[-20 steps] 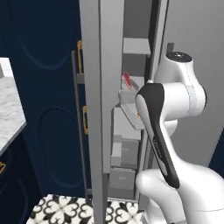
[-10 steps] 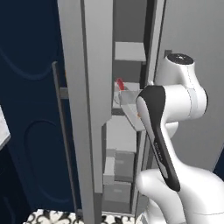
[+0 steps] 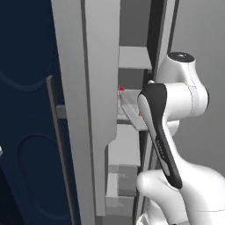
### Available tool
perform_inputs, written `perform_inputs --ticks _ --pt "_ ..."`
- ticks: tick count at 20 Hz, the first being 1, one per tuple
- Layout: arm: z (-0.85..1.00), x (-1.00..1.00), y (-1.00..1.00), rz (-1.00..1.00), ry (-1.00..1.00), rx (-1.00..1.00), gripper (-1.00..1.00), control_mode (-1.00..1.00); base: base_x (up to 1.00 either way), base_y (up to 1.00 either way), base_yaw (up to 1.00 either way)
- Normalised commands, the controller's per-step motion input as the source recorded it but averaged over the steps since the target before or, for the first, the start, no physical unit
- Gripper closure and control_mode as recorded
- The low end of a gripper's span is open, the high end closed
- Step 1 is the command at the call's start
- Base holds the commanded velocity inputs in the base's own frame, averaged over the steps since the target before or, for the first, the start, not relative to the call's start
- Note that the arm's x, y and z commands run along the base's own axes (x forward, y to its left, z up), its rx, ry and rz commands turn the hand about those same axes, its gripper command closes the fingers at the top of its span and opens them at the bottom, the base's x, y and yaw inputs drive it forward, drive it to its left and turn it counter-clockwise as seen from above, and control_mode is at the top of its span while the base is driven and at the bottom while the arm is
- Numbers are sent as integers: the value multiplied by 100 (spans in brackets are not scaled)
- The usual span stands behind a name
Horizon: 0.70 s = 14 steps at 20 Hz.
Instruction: Take the meat container that has the steak and place it on the second highest rack of the freezer. Then take the vegetable container that has the carrot and garlic and place it on the highest rack of the freezer.
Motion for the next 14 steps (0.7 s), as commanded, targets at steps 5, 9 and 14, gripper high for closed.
perform_inputs --ticks 5,9,14 --pt "0 0 0 0 0 0 100 100 27 38 -8" --pt "0 0 0 0 0 0 100 100 10 3 0" --pt "0 0 0 0 0 0 100 100 0 0 0"
